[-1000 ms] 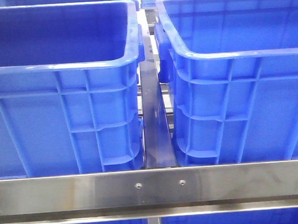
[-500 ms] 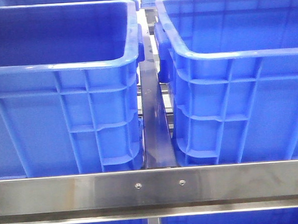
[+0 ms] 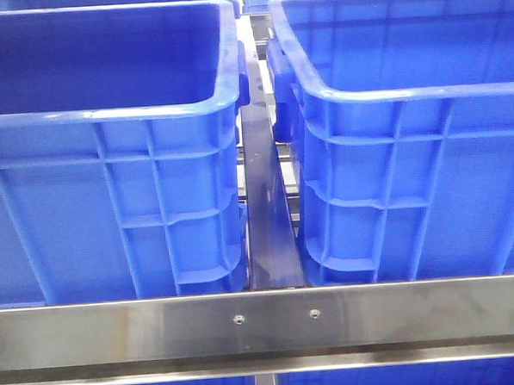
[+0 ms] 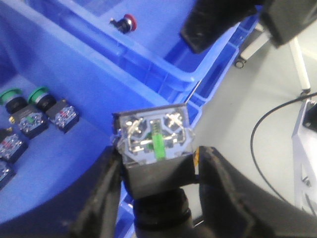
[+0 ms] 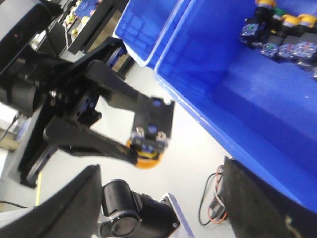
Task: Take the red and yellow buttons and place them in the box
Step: 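Bring the yellow button with the left gripper toward the right gripper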
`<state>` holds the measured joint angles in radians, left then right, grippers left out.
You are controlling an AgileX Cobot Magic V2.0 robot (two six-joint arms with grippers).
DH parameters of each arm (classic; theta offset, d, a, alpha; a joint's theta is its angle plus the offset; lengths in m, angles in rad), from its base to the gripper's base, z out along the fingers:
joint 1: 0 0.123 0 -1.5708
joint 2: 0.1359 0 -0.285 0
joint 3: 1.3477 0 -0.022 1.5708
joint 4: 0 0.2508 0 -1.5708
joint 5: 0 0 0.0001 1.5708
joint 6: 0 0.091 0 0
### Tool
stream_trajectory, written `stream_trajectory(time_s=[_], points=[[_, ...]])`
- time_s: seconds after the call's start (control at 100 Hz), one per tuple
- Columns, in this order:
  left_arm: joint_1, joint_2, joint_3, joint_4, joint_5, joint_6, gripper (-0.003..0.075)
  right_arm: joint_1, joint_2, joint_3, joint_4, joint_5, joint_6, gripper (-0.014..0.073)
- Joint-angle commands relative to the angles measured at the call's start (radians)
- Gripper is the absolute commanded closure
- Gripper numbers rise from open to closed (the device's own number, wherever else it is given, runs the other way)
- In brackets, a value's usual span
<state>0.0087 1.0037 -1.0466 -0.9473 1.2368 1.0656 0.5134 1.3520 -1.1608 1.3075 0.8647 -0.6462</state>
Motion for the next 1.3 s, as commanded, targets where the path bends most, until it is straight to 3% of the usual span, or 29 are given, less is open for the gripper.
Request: stream_trajectory(time_s=[0.0, 0.59, 1.29], points=[[0.002, -0.014, -0.026, -0.065, 0.021, 0.002, 0.0739, 0.017, 0.009, -0.056, 0.074, -0.009, -0.001, 0.0062], [0.002, -0.014, -0.026, -0.069, 0.021, 0.002, 0.0739, 0.040, 0.089, -0.074, 0.199, 0.013, -0.001, 0.0062], [0.002, -0.014, -0.026, -0.069, 0.021, 0.002, 0.0739, 0.101, 0.175, -0.150, 0.239, 0.035, -0.002, 0.0062]])
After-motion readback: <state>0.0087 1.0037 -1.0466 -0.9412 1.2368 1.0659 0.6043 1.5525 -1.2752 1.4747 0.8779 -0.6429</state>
